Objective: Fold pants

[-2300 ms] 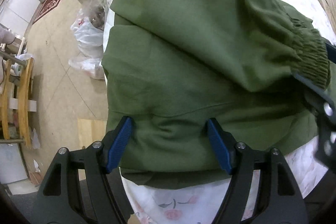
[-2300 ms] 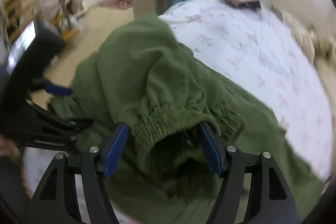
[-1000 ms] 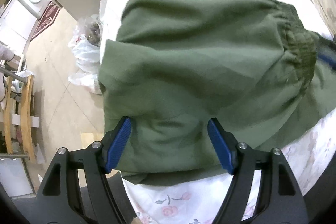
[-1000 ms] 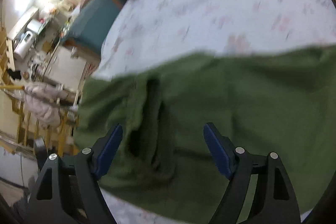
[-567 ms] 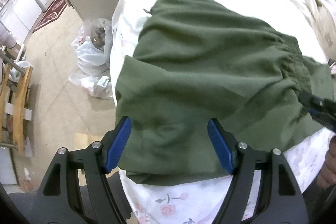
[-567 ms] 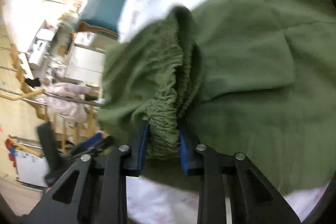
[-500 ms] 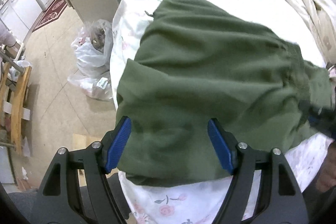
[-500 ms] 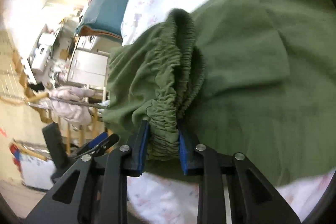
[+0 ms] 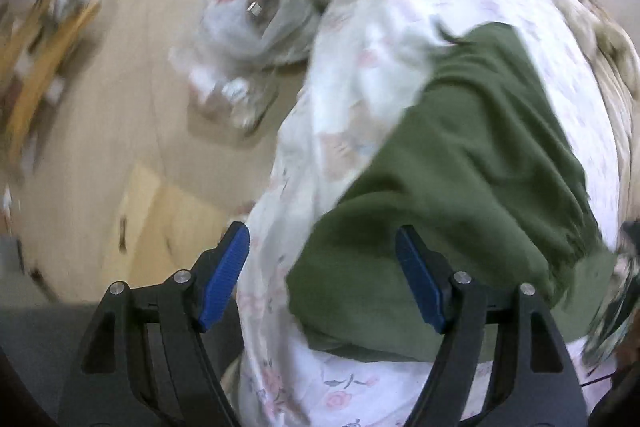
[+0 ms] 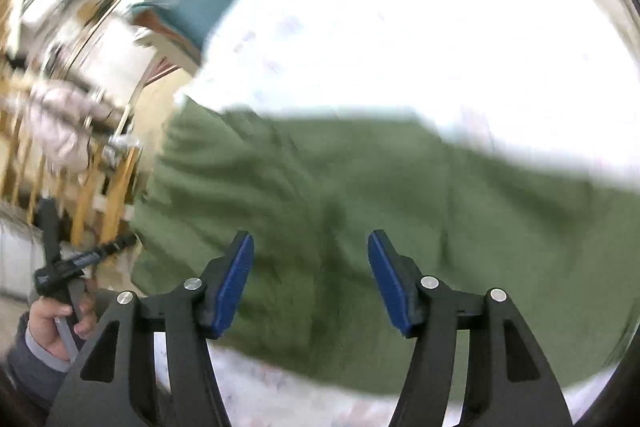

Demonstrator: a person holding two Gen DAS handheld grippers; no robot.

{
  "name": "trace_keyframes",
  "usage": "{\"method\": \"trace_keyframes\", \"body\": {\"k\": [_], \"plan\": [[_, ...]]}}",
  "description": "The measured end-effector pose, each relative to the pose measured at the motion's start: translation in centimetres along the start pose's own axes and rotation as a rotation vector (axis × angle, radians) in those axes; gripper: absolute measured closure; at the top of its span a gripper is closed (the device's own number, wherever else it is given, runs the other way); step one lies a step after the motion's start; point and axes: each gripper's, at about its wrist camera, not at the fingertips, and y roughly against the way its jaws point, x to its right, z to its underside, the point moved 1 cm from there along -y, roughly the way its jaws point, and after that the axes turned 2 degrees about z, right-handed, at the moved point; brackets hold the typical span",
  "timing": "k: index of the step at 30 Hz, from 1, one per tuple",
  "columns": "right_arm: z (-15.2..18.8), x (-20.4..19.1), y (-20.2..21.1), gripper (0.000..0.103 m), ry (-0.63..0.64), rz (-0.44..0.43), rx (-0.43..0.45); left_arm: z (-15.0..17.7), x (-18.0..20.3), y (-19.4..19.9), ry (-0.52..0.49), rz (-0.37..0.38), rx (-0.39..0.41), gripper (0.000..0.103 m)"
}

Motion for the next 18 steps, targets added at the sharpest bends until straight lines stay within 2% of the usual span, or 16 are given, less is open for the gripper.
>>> {"method": "trace_keyframes", "body": {"k": [2,5,8,11,12,13,14,15,18], "plan": [[-3.4,-3.1,-2.7,0.041,0.053,-0.088,-0.022,0.3,-0.3,-1.1,0.025,0.012,-0.05,0.031],[-8.1,-8.0,-8.8,0.041,0.162,-0.099,-0.096,1.1,0.8,-2.6,-0.018,0.047,-0.12,0.032],[-9.5,-9.9,-13.0,0.042,0.236,-0.079,-0.154,1.7,1.7,-3.1,-0.098,0.079,-0.139,0.062],[-10.9,-11.6,-16.0,0.047,0.276,-0.101,-0.198,2.0,1.9,-3.3,-0.136,0.093,-0.146,0.073],[-10.9,-11.8,-17.0,0.056,0.289,-0.111,-0.232,1.9,2.0,-3.4,-0.136,0.105,-0.152,0.079],[-10.8,-12.2,-17.9,0.068,0.308,-0.104,-0.262,1.9,2.2,-3.3,-0.144,0.111,-0.154,0.081],[-10.7,-12.8,-18.7,0.091,0.342,-0.09,-0.288,1.9,2.4,-3.3,-0.163,0.108,-0.152,0.089],[-10.4,-13.5,-18.7,0.097,0.387,-0.081,-0.277,2.1,2.7,-3.2,-0.191,0.107,-0.161,0.092],[-11.9,-14.4,-17.0,0.1,0.403,-0.066,-0.17,2.6,2.9,-2.9,-0.239,0.116,-0.171,0.096]]}}
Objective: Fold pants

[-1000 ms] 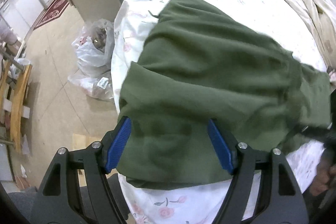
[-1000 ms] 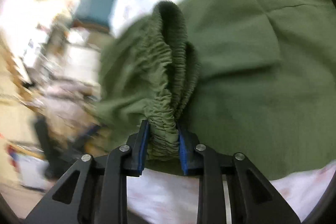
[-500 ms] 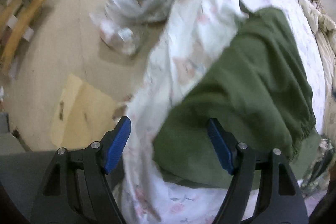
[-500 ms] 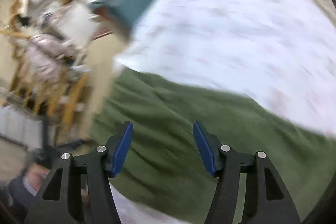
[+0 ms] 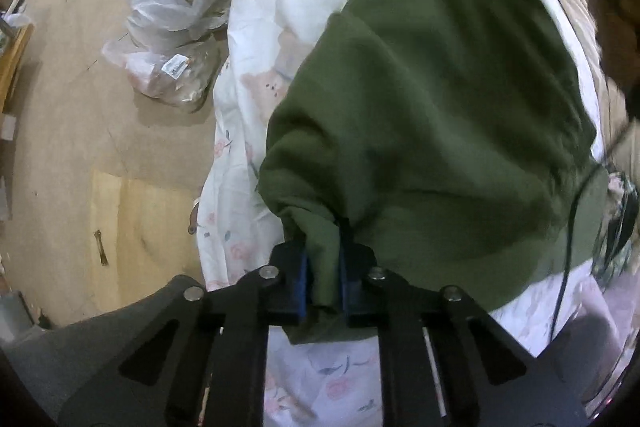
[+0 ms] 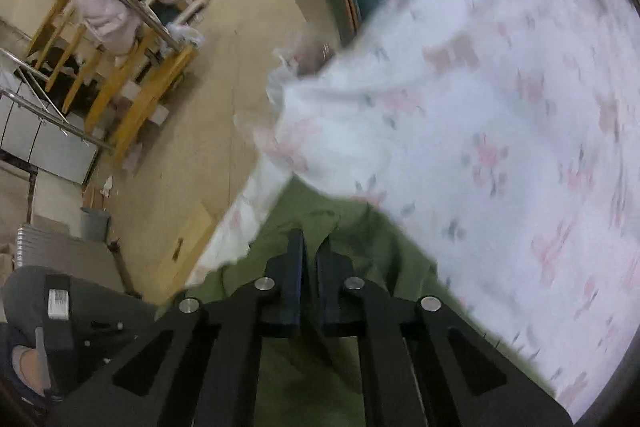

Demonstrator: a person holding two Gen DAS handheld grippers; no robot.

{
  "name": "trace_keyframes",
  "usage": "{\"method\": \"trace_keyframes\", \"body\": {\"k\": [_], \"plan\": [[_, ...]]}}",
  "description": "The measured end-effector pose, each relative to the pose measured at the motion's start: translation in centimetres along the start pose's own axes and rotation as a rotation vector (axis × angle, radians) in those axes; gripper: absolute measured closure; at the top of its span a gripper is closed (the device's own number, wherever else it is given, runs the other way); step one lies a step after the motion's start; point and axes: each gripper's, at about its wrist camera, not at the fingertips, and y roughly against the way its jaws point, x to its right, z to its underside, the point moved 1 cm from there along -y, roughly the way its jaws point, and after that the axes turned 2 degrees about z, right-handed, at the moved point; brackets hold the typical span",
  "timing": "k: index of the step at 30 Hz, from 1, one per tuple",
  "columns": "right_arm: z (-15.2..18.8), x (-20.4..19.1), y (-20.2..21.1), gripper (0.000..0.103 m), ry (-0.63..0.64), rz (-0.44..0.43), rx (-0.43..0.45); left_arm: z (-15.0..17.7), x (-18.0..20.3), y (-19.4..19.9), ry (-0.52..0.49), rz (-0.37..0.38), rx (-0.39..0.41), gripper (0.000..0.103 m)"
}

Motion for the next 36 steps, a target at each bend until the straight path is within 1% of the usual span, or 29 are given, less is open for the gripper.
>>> {"method": "trace_keyframes", "body": {"k": [1,2,3,5,7,8,9,10,11,12,14,15,16,17,18,19,20,21,23,25,27,29,31,32,34,35,36], "plan": [[-0.7,0.4,0.5,0.101,-0.01,0.001,0.03,0.2,-0.1,0.1,-0.01,0.005,-0.005,0.096],[-1.4,0.7,0.7,0.101,-0.018,-0.009,0.04,0.5,0.2,0.4,-0.033,0.006,0.001,0.097],[-1.9,0.9,0.2,0.101,-0.019,-0.012,0.023,0.5,0.3,0.4,-0.045,0.009,-0.006,0.097],[-2.7,0.6,-1.6,0.101,0.025,0.057,0.0,1.0,0.3,0.5,-0.06,0.007,-0.017,0.098],[-3.1,1.5,-3.5,0.101,-0.02,0.056,-0.018,1.4,0.1,0.4,-0.058,0.0,-0.024,0.098],[-3.0,1.9,-3.9,0.101,-0.034,0.05,-0.027,1.5,-0.1,0.4,-0.06,-0.021,-0.025,0.098],[-2.9,2.2,-4.3,0.094,-0.039,0.056,-0.048,1.5,-0.3,0.3,-0.058,-0.026,-0.027,0.096],[-3.0,2.3,-4.3,0.085,-0.032,0.08,-0.055,1.5,-0.5,0.3,-0.044,-0.027,-0.023,0.094],[-2.9,2.4,-3.6,0.07,-0.024,0.109,-0.042,1.6,-0.6,0.4,-0.032,-0.028,-0.018,0.093],[-2.8,2.6,-2.3,0.065,-0.017,0.121,-0.018,1.6,-0.5,0.8,-0.028,-0.032,-0.012,0.089],[-2.4,2.7,0.6,0.065,-0.002,0.145,0.031,1.7,-0.4,1.7,-0.011,-0.057,0.015,0.079],[-1.6,2.6,2.5,0.065,0.007,0.16,0.06,1.8,0.0,2.7,-0.016,-0.061,0.056,0.078],[-0.9,2.4,3.6,0.065,0.013,0.174,0.071,1.8,0.3,3.8,-0.024,-0.054,0.104,0.077],[0.4,2.1,5.0,0.065,0.015,0.181,0.077,1.9,0.5,4.5,-0.027,-0.046,0.137,0.074],[2.2,1.8,6.1,0.065,0.014,0.169,0.078,1.8,1.0,5.4,-0.037,-0.04,0.186,0.068],[3.7,1.5,6.8,0.065,0.009,0.154,0.079,1.8,1.2,5.7,-0.044,-0.039,0.21,0.065],[6.3,1.2,7.6,0.065,-0.002,0.118,0.083,1.7,1.6,5.8,-0.055,-0.038,0.227,0.063],[7.8,0.9,7.7,0.065,-0.015,0.098,0.078,1.5,2.0,5.6,-0.065,-0.038,0.228,0.063],[11.7,1.1,6.6,0.066,-0.071,0.078,0.022,1.2,2.5,4.9,-0.067,-0.055,0.215,0.063],[14.8,1.6,3.9,0.067,-0.102,0.123,-0.033,1.2,2.6,4.0,-0.066,-0.109,0.194,0.063],[16.6,2.8,0.9,0.067,-0.172,0.145,-0.081,1.1,2.9,3.0,-0.073,-0.14,0.16,0.063],[17.6,3.8,-1.4,0.07,-0.217,0.161,-0.088,1.1,3.0,1.8,-0.084,-0.165,0.118,0.063],[17.8,4.3,-2.7,0.069,-0.242,0.168,-0.076,1.0,2.7,1.4,-0.058,-0.171,0.11,0.063],[17.8,4.4,-2.6,0.069,-0.269,0.164,-0.058,0.9,2.5,1.6,-0.037,-0.156,0.122,0.063],[17.8,4.3,-1.5,0.069,-0.302,0.151,-0.042,1.0,2.5,2.8,-0.016,-0.14,0.177,0.063],[18.0,3.9,-0.1,0.066,-0.304,0.127,-0.013,1.1,2.6,3.5,-0.022,-0.146,0.207,0.063],[18.3,3.4,1.7,0.066,-0.295,0.11,0.029,1.2,3.0,4.3,-0.034,-0.153,0.243,0.063]]}}
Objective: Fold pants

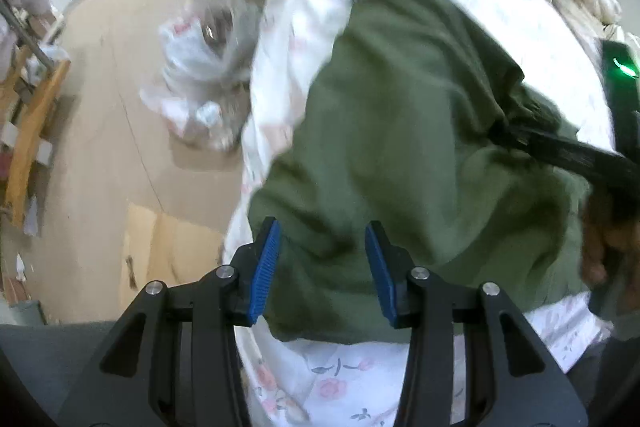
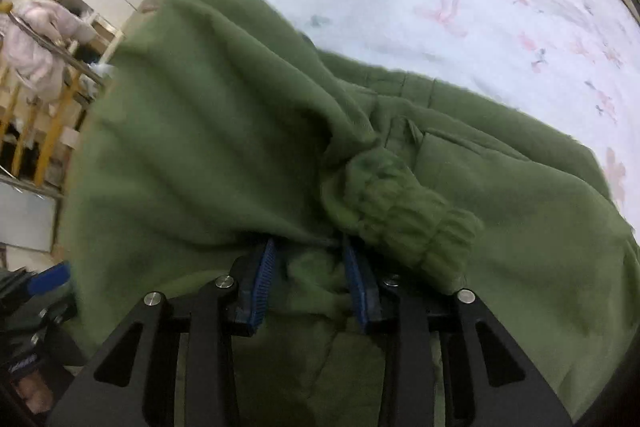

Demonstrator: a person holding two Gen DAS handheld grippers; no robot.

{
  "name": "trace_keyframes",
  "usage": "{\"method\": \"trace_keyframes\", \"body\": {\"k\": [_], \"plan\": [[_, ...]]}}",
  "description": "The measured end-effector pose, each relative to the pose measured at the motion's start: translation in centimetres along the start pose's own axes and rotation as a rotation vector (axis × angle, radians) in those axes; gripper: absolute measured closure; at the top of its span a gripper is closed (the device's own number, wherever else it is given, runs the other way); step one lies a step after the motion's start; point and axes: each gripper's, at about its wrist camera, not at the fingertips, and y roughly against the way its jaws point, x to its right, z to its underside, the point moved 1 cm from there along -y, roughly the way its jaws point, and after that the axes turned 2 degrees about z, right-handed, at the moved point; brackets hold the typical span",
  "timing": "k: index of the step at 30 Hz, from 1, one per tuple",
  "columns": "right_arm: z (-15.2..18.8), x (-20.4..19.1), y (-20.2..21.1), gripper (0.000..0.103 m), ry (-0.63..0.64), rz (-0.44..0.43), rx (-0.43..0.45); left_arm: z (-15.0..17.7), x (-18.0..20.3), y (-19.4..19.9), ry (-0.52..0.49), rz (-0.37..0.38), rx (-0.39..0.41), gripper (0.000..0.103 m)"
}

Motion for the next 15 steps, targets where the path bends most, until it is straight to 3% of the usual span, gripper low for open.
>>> {"method": "trace_keyframes", "body": {"k": [2,3,5,10,13,15], "plan": [[1.5,0.5,4.7,0.061,-0.017,-0.013,0.092,-0.1,0.8,1.1,-0.019,0.012,0.044,0.058],[2.4,1.0,6.3,0.045,-0.042,-0.022,0.118,-0.2,1.3,1.5,-0.027,0.028,0.054,0.046],[5.4,3.4,10.1,0.023,-0.133,-0.054,0.188,-0.3,2.9,2.2,-0.041,0.055,0.072,0.025],[13.4,10.9,14.9,0.021,-0.395,0.017,0.274,0.2,7.8,3.4,-0.133,0.106,0.106,0.021],[20.6,18.2,16.1,0.021,-0.748,0.04,0.337,0.5,10.6,3.8,-0.167,0.137,0.108,0.021],[24.1,22.3,15.9,0.021,-0.939,0.085,0.33,0.6,11.7,3.6,-0.188,0.145,0.104,0.021]]}}
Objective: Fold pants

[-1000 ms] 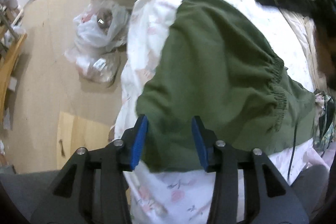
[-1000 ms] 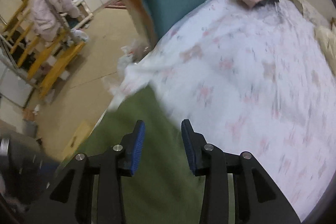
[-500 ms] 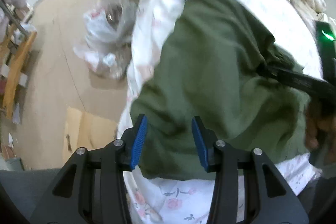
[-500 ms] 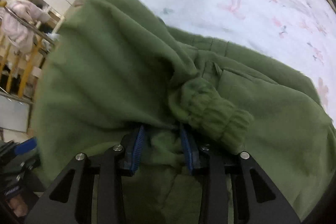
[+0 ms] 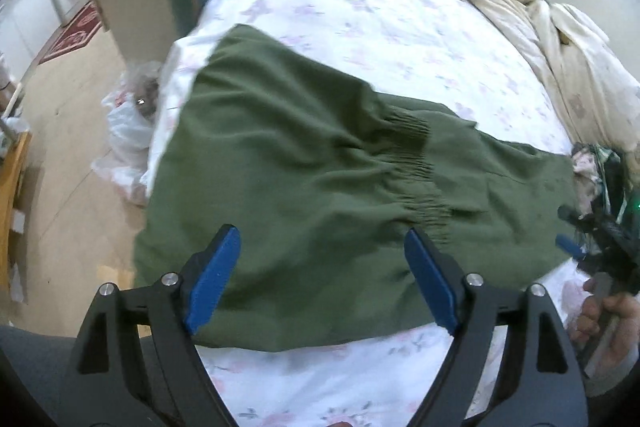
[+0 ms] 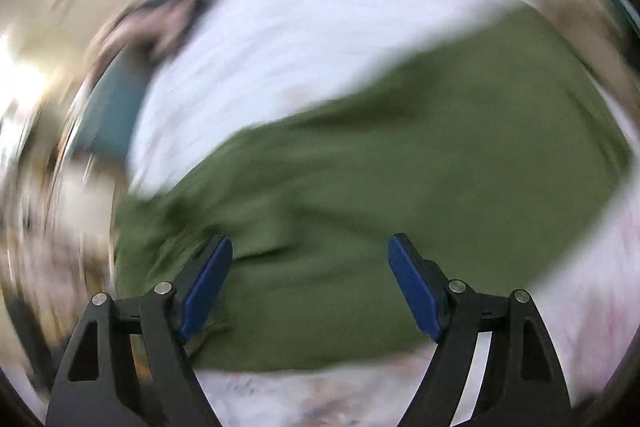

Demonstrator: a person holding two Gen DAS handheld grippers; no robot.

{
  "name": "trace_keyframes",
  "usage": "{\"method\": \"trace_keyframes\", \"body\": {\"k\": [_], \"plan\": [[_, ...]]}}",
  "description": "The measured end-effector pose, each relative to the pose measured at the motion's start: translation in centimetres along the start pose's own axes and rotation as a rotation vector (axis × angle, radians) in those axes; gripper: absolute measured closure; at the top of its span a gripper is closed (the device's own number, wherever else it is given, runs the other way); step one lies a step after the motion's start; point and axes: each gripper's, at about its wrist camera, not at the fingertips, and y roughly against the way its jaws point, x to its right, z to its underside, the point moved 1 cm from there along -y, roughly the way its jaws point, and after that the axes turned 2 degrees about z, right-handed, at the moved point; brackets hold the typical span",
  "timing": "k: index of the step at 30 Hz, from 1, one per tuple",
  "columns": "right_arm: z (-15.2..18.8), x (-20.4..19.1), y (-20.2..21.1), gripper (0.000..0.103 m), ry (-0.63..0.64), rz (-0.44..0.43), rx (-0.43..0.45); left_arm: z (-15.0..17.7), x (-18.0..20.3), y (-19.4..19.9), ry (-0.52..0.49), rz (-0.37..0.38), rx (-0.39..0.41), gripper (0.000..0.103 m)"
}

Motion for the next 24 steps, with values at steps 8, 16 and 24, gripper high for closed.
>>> {"method": "trace_keyframes", "body": {"k": [8,16,24], "plan": [[-2.3,11.1,0.6,0.033,-0.284,0.129,0.071,-0.4,2.4,-1.5,-0.063,-0.053,-0.001,0.021],[-1.2,12.0,2.4,0.033,-0.339,0.117,0.078,-1.9,2.1,-2.6,-0.08,-0.115,0.019,0.021],[-5.0,13.4,1.0,0.032,-0.331,0.122,0.23,-2.4,2.2,-3.7,-0.036,-0.106,0.0,0.021]]}}
